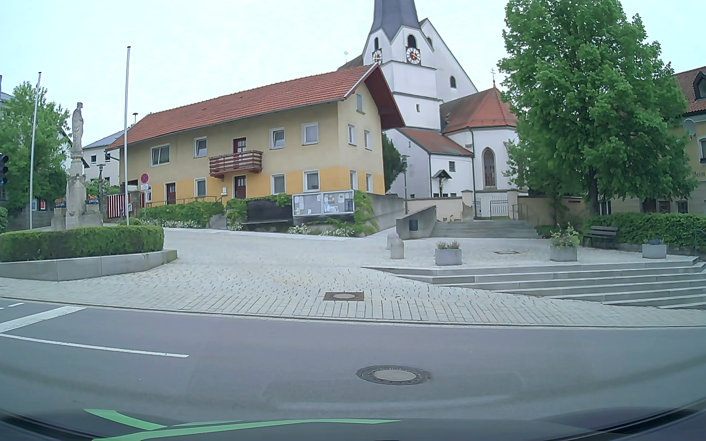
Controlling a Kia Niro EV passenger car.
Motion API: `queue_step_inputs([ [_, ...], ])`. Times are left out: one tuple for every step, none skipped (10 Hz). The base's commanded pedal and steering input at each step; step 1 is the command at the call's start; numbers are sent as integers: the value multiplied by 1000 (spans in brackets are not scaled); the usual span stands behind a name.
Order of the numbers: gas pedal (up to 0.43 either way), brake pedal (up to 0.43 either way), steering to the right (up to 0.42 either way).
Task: Follow the waypoints while adhering to traffic rules and regulations
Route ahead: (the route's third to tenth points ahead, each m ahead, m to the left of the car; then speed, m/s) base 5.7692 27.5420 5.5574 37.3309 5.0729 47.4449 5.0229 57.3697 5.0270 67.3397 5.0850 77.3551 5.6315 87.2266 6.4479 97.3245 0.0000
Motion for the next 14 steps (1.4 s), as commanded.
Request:
queue_step_inputs([
  [0,280,4],
  [0,280,4],
  [0,280,4],
  [0,280,4],
  [0,287,4],
  [0,280,4],
  [0,280,4],
  [0,287,4],
  [0,287,4],
  [0,280,4],
  [0,287,4],
  [0,280,4],
  [0,280,4],
  [0,287,4],
])
